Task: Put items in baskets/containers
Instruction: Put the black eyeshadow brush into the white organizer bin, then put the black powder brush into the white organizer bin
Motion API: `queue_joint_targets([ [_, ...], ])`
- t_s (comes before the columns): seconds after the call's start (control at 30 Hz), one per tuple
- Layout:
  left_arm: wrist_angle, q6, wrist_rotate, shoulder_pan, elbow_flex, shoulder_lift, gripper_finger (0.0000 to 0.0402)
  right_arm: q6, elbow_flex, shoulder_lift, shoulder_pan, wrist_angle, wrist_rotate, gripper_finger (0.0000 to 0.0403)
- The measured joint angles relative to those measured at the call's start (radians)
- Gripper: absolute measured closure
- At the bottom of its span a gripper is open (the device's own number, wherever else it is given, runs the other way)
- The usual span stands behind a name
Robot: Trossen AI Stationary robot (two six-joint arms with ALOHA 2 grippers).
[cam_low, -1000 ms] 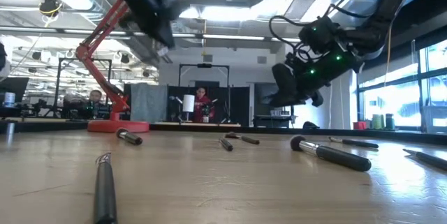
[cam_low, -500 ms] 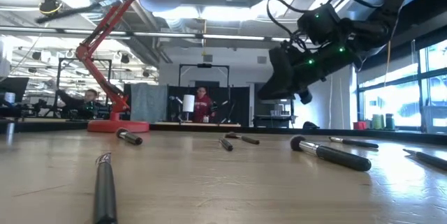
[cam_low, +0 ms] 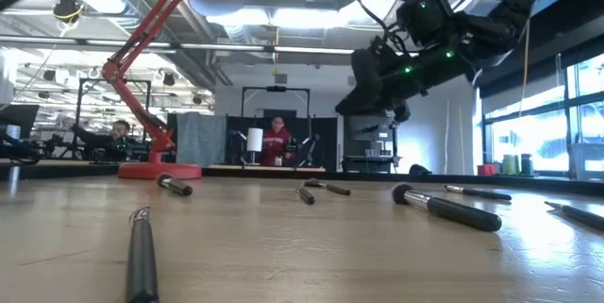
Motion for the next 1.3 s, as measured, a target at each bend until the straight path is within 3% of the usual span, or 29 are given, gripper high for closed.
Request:
queue_joint_targets([
  [0.13,-0.066,-0.044,0.043,0.002,0.0,0.066,0.0398,-0.021,0.013,0.0,0.0,0.0,0.0,0.0329],
  [0.37,-0.219,-0.372,0.137,-0.007,0.0,0.118,0.0399,-0.013,0.018,0.0,0.0,-0.001,-0.011,0.0329],
  [0.43,-0.207,-0.383,0.161,-0.008,0.0,0.118,0.0396,-0.006,0.018,0.0,0.0,-0.001,-0.011,0.0329],
  [0.63,-0.213,-0.407,0.366,-0.004,0.0,0.118,0.0375,0.012,0.018,0.0,0.005,-0.004,-0.019,0.0329],
  [0.83,-0.275,-0.512,0.363,0.006,0.0,0.11,0.0343,0.0,0.018,0.0,0.031,-0.018,-0.019,0.0329],
  [1.07,-0.386,-0.542,0.385,0.138,0.052,0.035,0.0308,-0.018,0.018,0.0,0.057,-0.019,-0.029,0.0329],
  [1.3,-0.381,-0.501,0.522,0.398,0.064,-0.02,0.0274,0.012,0.018,0.0,0.057,-0.032,-0.071,0.0329],
])
